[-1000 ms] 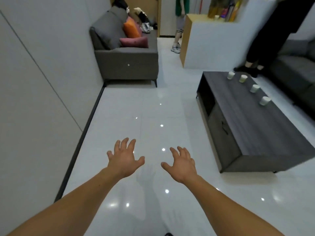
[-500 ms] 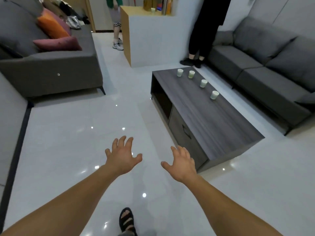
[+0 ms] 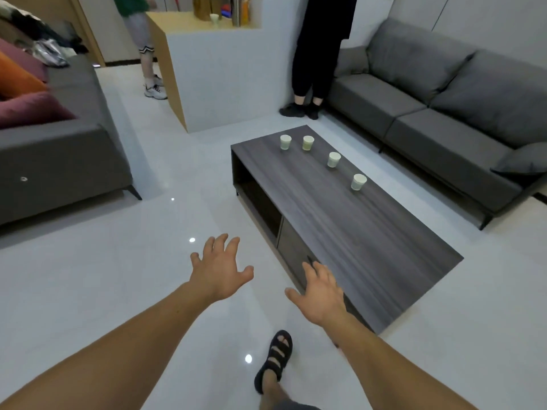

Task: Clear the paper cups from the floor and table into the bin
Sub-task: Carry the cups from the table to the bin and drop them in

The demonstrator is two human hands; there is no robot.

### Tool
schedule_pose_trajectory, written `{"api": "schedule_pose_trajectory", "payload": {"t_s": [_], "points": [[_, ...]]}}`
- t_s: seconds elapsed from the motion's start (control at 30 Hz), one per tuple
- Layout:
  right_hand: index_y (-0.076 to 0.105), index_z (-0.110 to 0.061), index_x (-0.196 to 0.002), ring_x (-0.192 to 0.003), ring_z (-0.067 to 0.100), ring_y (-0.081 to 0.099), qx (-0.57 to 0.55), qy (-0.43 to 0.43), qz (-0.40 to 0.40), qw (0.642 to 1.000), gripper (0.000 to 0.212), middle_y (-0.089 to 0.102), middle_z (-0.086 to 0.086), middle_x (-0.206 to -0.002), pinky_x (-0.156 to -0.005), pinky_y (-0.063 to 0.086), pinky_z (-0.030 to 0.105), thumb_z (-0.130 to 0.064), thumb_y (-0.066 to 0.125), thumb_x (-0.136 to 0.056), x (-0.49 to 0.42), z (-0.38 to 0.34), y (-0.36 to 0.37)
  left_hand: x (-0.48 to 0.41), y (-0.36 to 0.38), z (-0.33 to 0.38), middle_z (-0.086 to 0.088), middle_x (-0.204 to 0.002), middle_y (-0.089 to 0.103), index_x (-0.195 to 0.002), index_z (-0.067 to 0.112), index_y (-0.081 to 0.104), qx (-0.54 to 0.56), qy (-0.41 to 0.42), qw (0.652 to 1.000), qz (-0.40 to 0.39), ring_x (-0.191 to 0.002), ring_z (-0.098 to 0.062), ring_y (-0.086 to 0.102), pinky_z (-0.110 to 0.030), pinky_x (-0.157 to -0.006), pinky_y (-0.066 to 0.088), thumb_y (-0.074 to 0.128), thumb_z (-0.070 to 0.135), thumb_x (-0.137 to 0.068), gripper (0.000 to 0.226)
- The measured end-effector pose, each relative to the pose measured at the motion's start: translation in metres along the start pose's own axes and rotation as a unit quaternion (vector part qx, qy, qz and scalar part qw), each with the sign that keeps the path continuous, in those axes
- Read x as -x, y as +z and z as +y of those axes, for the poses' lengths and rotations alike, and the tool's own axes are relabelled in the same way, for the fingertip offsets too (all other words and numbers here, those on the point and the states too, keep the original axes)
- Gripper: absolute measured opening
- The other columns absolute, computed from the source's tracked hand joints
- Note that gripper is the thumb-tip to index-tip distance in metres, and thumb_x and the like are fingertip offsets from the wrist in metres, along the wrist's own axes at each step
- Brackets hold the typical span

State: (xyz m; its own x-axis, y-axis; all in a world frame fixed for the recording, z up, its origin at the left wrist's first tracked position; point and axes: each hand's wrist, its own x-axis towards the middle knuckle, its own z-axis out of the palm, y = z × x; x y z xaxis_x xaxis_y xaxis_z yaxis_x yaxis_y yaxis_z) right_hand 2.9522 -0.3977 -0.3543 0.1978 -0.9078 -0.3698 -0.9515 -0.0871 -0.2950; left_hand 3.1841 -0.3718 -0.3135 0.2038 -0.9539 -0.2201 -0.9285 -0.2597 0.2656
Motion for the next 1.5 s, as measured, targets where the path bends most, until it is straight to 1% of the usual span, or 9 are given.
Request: {"api": "schedule_pose_trajectory", "payload": {"t_s": [0.27,0.53,0.63,0.77,0.87,0.97,1.2,1.33,1.5], "points": [[0.011,-0.024,-0.156,-0.15,0.023,0.001,-0.022,-0.011,0.008,1.0,0.086,0.006,0.003,-0.163,-0.118,0.013,0.048,-0.067,0.044,-0.088,-0.162,-0.013,-0.068,-0.163,-0.038,0.02,0.001,-0.159,0.011,-0.15,0.027,0.015,-0.027,-0.008,1.0,0.001,-0.147,-0.024,0.004,-0.054,-0.114,0.016,0.042,0.064,-0.086,0.078],[0.012,-0.026,-0.156,-0.15,0.022,0.002,-0.031,0.049,0.007,0.998,0.085,0.007,0.002,-0.163,-0.119,0.015,0.049,-0.066,0.045,-0.089,-0.292,-0.007,-0.122,-0.313,-0.055,0.04,0.001,-0.159,0.011,-0.15,0.027,0.016,-0.021,0.044,0.998,-0.028,-0.146,-0.022,0.006,-0.053,-0.114,0.017,0.044,0.063,-0.085,0.079],[0.013,-0.025,-0.155,-0.15,0.023,0.002,-0.031,0.086,0.009,0.996,0.083,0.007,0.003,-0.163,-0.119,0.015,0.049,-0.066,0.045,-0.09,-0.337,-0.005,-0.135,-0.382,-0.066,0.047,0.0,-0.158,0.014,-0.149,0.026,0.019,-0.023,0.094,0.994,-0.042,-0.145,-0.023,0.009,-0.054,-0.113,0.019,0.046,0.062,-0.084,0.079],[0.011,-0.027,-0.155,-0.15,0.023,0.003,-0.044,0.155,0.03,0.986,0.084,0.007,0.002,-0.163,-0.118,0.016,0.049,-0.067,0.043,-0.089,-0.386,0.001,-0.157,-0.476,-0.092,0.071,-0.001,-0.157,0.016,-0.149,0.026,0.02,-0.027,0.153,0.987,-0.04,-0.145,-0.023,0.01,-0.054,-0.114,0.02,0.048,0.064,-0.082,0.081],[0.011,-0.025,-0.155,-0.149,0.024,0.005,-0.058,0.196,0.053,0.977,0.085,0.009,0.003,-0.163,-0.118,0.018,0.049,-0.067,0.043,-0.089,-0.412,0.006,-0.17,-0.525,-0.107,0.094,0.0,-0.158,0.014,-0.149,0.027,0.019,-0.036,0.212,0.976,-0.044,-0.145,-0.024,0.01,-0.053,-0.115,0.018,0.048,0.061,-0.084,0.079],[0.012,-0.025,-0.155,-0.149,0.024,0.007,-0.076,0.231,0.049,0.969,0.086,0.008,0.003,-0.163,-0.118,0.018,0.048,-0.068,0.044,-0.088,-0.43,0.011,-0.177,-0.564,-0.11,0.117,-0.001,-0.158,0.013,-0.149,0.027,0.018,-0.056,0.251,0.964,-0.071,-0.146,-0.024,0.009,-0.054,-0.115,0.019,0.049,0.06,-0.084,0.079],[0.013,-0.022,-0.155,-0.147,0.025,0.014,-0.118,0.31,0.051,0.942,0.087,0.014,0.003,-0.161,-0.115,0.026,0.046,-0.067,0.047,-0.088,-0.488,0.066,-0.189,-0.634,-0.089,0.174,-0.002,-0.158,0.014,-0.149,0.026,0.019,-0.081,0.29,0.946,-0.115,-0.145,-0.023,0.01,-0.051,-0.114,0.02,0.048,0.063,-0.084,0.081],[0.006,-0.022,-0.156,-0.148,0.025,0.012,-0.147,0.339,0.042,0.928,0.092,0.012,0.004,-0.161,-0.115,0.025,0.048,-0.066,0.049,-0.087,-0.543,0.118,-0.196,-0.683,-0.071,0.212,-0.002,-0.157,0.017,-0.149,0.026,0.02,-0.105,0.299,0.938,-0.143,-0.144,-0.023,0.013,-0.048,-0.114,0.021,0.047,0.063,-0.083,0.08],[0.008,-0.022,-0.155,-0.146,0.028,0.016,-0.165,0.367,0.038,0.915,0.095,0.015,0.005,-0.16,-0.112,0.029,0.047,-0.062,0.057,-0.085,-0.614,0.191,-0.189,-0.745,-0.027,0.271,0.0,-0.155,0.02,-0.148,0.025,0.022,-0.118,0.309,0.928,-0.173,-0.142,-0.021,0.019,-0.044,-0.114,0.023,0.05,0.058,-0.083,0.078]]}}
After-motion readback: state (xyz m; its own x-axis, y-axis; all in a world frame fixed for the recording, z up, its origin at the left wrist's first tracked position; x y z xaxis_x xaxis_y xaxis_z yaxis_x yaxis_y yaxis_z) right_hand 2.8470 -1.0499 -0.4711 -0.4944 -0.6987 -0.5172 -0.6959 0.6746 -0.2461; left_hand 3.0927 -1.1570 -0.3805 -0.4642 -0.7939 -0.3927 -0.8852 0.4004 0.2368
